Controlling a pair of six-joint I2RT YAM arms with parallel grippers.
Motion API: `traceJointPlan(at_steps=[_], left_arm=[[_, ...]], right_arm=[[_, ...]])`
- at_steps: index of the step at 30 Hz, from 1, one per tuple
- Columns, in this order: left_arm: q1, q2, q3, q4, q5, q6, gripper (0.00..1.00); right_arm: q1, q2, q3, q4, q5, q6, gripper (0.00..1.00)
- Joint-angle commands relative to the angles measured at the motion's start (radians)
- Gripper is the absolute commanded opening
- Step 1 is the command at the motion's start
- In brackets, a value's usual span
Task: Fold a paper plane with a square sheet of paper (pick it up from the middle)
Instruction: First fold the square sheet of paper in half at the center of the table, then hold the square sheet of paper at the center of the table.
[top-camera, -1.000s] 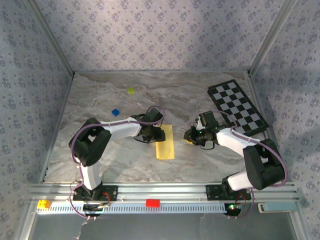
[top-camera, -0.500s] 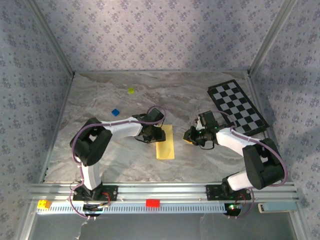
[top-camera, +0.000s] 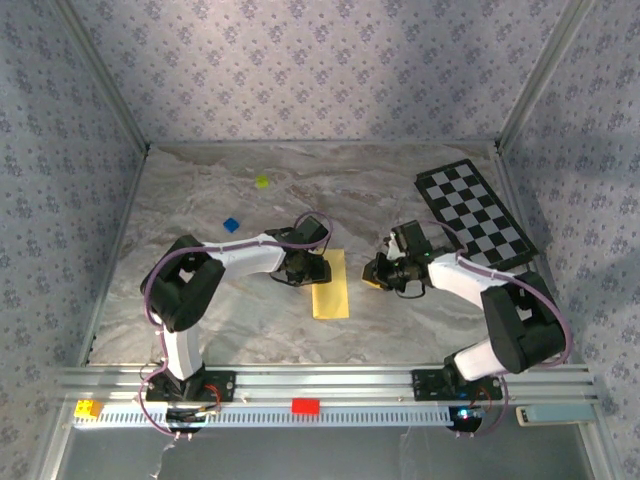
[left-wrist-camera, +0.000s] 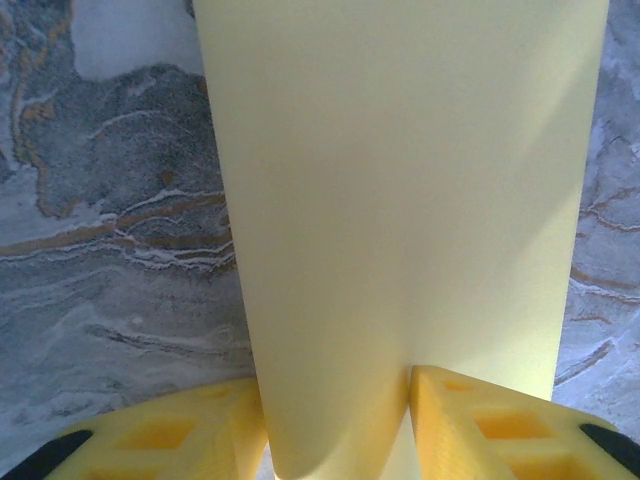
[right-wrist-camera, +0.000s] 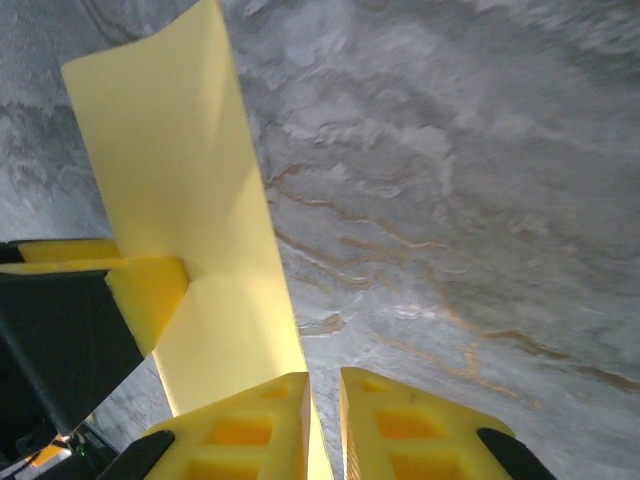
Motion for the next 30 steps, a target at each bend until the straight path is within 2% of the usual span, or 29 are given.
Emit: traceJointPlan(at_steps=[1,20,30], left_arm=[[-0.011,0.106,-0.034,0.002,-0.031,0.007,0.44],[-0.015,0.119,-0.036,0.004,-0.029,0.010,0.44],[-0.014,0.103,-0.033,-0.009,-0.039,0.006,0.44]], right_arm=[[0.034,0.042,0.054,0.017,-0.035,-0.039,0.12],[0.154,0.285,0.223,0.009,-0.007,-0.070,0.03],[0.162,0.357,0.167,-0.044,0.116,-0.099,0.01]])
